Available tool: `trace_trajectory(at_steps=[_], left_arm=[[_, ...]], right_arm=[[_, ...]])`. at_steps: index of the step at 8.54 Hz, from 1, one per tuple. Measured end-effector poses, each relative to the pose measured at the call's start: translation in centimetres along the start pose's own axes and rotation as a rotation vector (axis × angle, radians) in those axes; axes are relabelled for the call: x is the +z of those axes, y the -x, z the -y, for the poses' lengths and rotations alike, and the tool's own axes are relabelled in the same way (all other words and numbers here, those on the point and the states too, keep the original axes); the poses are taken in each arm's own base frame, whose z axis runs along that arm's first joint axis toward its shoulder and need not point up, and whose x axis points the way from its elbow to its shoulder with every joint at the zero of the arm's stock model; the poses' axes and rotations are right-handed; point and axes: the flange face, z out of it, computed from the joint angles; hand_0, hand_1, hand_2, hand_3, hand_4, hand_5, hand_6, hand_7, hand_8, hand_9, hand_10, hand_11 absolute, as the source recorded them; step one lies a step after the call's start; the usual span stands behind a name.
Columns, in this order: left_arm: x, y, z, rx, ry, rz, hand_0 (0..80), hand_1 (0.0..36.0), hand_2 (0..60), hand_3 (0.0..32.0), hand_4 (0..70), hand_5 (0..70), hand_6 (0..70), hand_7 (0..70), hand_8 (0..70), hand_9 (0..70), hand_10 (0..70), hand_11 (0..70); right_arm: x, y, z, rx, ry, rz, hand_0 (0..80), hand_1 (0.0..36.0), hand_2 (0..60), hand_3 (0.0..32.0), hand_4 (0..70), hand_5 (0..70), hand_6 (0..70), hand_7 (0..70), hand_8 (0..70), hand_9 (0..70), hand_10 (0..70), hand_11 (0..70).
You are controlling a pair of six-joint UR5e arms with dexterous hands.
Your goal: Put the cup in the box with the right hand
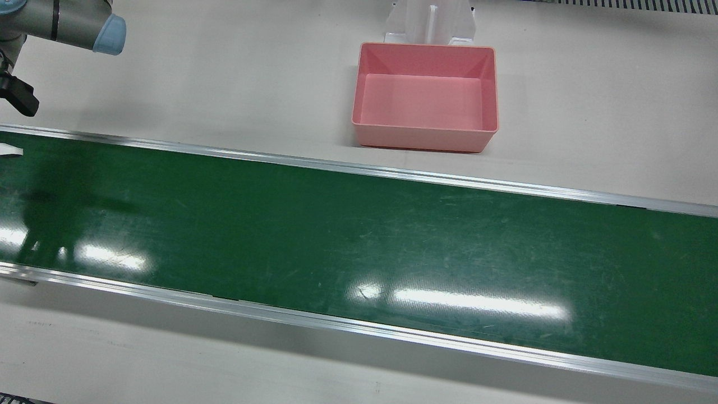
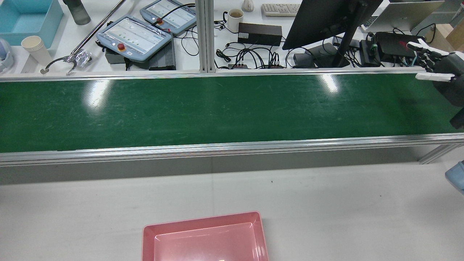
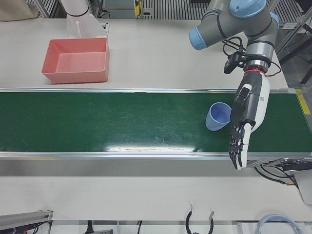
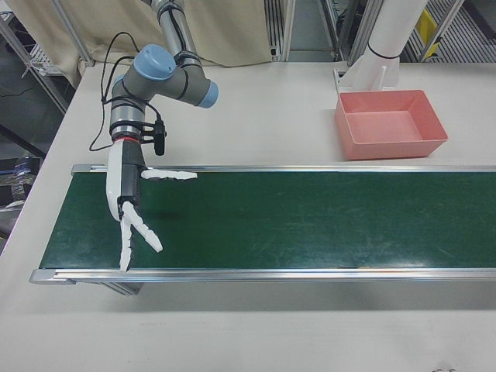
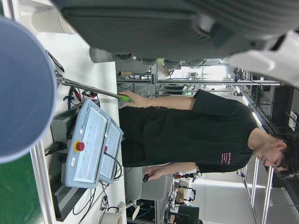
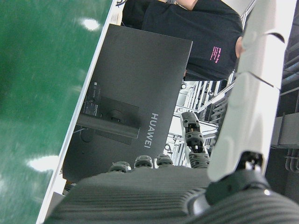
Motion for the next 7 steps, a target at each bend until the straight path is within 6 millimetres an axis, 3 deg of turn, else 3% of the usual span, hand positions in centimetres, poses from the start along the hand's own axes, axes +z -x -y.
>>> trace_trajectory(at_steps=[7], left_arm=[[0.0,0.0,-0.01,0.0,0.0,0.0,0.0,0.0,0.0,0.0,0.0,0.0,0.0,0.0,0.0,0.0,0.0,0.0]], right_arm=[[0.0,-0.29,0.0,-0.001,-0.002,-0.006,52.3,20.3,6.0,0.0,6.0,5.7,2.4,2.6,2.2,0.0,0.0,0.0]])
